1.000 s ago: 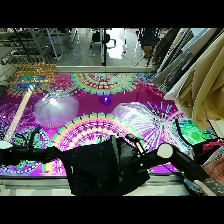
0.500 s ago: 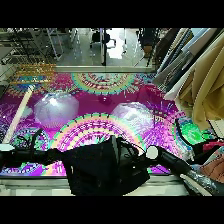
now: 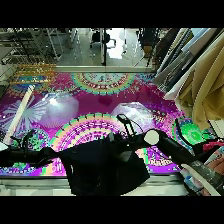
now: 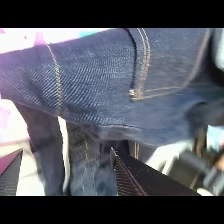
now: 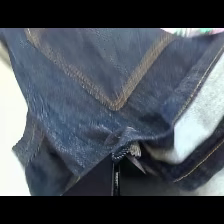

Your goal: Fold the clothes and pants, and hang the long-sleeved shirts on hangers.

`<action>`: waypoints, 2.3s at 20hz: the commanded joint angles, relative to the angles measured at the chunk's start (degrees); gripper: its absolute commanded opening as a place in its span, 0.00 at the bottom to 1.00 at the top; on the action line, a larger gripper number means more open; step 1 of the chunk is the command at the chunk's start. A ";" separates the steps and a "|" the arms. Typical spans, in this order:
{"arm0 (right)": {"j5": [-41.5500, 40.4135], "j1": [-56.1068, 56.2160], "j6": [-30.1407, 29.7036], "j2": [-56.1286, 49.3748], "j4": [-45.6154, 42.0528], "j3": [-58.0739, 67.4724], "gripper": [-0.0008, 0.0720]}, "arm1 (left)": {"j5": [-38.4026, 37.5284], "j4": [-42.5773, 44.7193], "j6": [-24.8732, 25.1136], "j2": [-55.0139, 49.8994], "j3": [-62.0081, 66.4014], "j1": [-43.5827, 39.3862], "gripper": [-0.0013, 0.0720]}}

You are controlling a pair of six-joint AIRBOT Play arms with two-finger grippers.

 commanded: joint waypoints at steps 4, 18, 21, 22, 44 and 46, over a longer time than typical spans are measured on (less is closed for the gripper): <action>0.07 0.07 1.20 -0.17 -3.04 3.67 0.05 | 13.55 -6.29 -2.51 -0.92 -0.72 -5.95 0.89; 5.66 0.00 1.38 12.57 -7.17 7.23 0.04 | -2.01 -12.83 4.09 -3.34 14.43 -10.80 0.02; 11.72 0.00 1.38 20.63 -11.56 16.09 0.04 | -13.14 -24.92 4.39 2.51 29.73 -10.78 0.02; 12.22 0.00 1.33 23.45 -11.63 20.02 0.04 | -16.50 -31.15 4.39 4.46 34.34 -10.75 0.03; 5.77 -13.16 3.87 -20.81 -32.63 46.45 0.04 | 33.44 -22.23 3.98 -4.83 21.94 -24.11 0.03; -4.33 -19.80 4.92 -33.73 -21.20 48.85 0.04 | 45.11 -24.55 3.98 -16.37 22.21 -23.15 0.03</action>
